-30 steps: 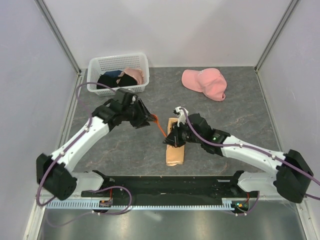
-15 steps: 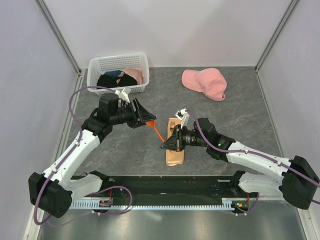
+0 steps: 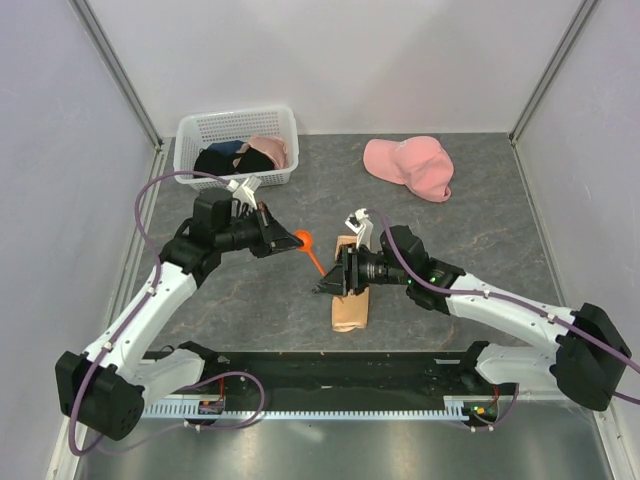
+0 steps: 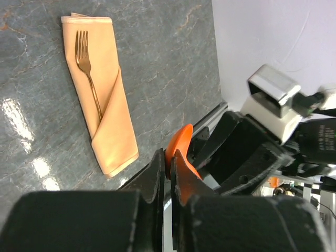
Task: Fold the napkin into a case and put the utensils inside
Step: Pass from the right arm to the left, then pass from the left arm to the right
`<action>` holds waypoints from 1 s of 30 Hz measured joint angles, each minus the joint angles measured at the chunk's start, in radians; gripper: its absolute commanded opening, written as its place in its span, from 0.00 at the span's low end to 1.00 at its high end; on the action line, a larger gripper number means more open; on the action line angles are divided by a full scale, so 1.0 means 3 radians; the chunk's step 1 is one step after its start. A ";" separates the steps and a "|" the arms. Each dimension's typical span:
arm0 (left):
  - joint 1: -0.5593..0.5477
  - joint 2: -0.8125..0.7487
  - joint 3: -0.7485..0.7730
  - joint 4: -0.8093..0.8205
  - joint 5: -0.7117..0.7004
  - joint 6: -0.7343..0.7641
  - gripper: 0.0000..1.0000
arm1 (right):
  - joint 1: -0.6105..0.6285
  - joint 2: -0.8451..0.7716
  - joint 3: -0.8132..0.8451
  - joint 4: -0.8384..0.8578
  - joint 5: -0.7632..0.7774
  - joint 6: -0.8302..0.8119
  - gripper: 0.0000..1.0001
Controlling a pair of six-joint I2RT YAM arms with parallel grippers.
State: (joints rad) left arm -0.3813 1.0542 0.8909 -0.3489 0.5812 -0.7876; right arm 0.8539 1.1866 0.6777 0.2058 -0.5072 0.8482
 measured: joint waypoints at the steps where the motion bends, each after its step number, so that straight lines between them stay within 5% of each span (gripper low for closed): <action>1: 0.0001 0.0013 0.0015 -0.0039 0.0011 0.0005 0.02 | 0.0004 0.0001 0.0114 -0.0205 0.0072 -0.0090 0.61; 12: -0.0090 0.0393 0.0537 -0.0599 -0.0032 0.0099 0.02 | 0.0151 0.0589 0.1662 -0.1813 0.0982 -0.1085 0.56; 16: -0.0127 0.0436 0.0741 -0.0842 -0.0197 0.0233 0.02 | 0.0219 0.0791 0.1897 -0.2223 0.1207 -0.1287 0.47; 27: -0.0231 0.0675 0.0846 -0.1153 -0.0399 0.0451 0.02 | 0.0310 0.1058 0.2338 -0.2777 0.1485 -0.1574 0.47; 30: -0.0275 0.0732 0.0881 -0.1211 -0.0450 0.0491 0.02 | 0.0319 0.1139 0.2420 -0.2847 0.1523 -0.1624 0.39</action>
State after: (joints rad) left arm -0.4637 1.2739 1.1553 -0.7120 0.4461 -0.6403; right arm 0.9497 1.5284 1.4036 -0.6483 -0.0502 0.3611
